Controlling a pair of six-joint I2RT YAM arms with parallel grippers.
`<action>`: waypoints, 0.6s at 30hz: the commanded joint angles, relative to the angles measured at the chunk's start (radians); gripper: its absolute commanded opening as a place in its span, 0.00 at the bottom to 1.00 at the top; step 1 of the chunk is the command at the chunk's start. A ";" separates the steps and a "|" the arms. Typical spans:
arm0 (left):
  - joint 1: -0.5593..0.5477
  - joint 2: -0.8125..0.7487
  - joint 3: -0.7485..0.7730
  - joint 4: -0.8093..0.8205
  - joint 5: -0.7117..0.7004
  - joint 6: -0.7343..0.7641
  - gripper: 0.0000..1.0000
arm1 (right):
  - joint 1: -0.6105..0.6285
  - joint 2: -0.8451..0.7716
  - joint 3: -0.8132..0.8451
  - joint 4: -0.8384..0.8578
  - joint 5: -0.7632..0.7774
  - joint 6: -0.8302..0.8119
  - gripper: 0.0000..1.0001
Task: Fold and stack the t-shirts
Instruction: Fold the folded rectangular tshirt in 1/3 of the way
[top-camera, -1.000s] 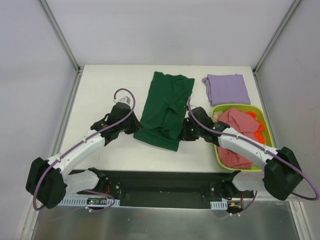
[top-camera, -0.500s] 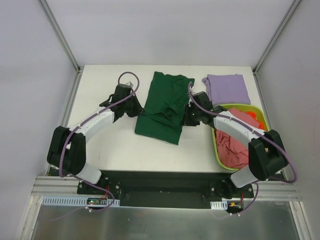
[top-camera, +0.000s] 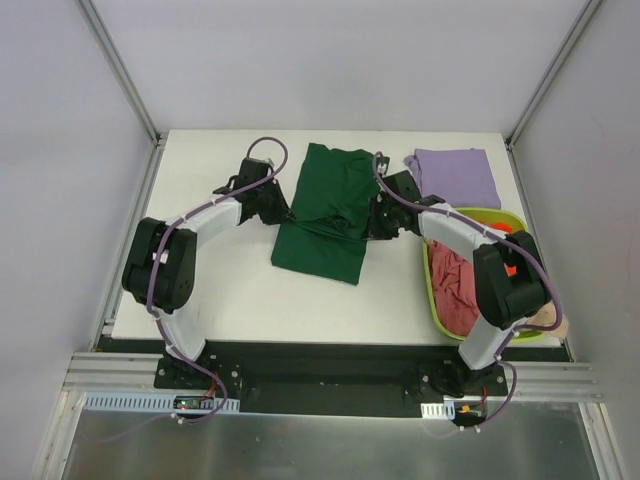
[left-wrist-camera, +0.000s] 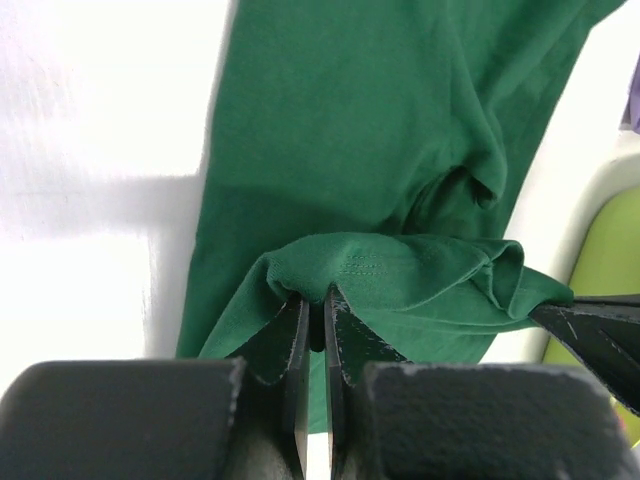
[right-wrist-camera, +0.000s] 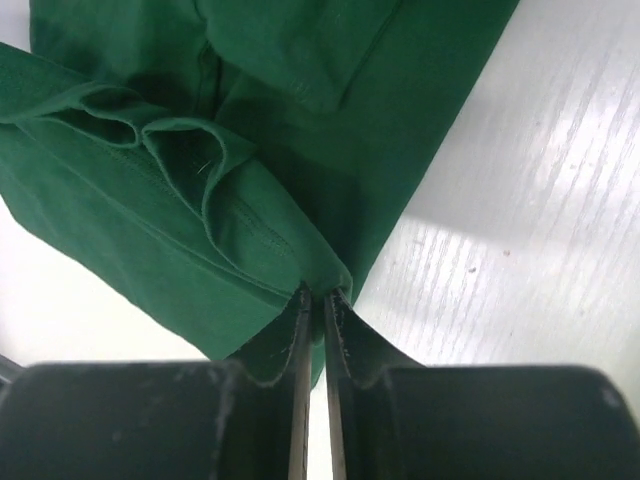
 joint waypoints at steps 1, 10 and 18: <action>0.035 0.063 0.062 0.025 0.060 0.029 0.00 | -0.016 0.043 0.070 0.024 0.013 -0.027 0.10; 0.049 0.065 0.088 -0.003 0.125 0.026 0.77 | -0.034 0.019 0.084 0.004 0.033 -0.035 0.56; 0.049 -0.224 -0.144 -0.014 0.030 0.003 0.99 | 0.056 -0.199 -0.060 0.013 0.027 -0.092 0.96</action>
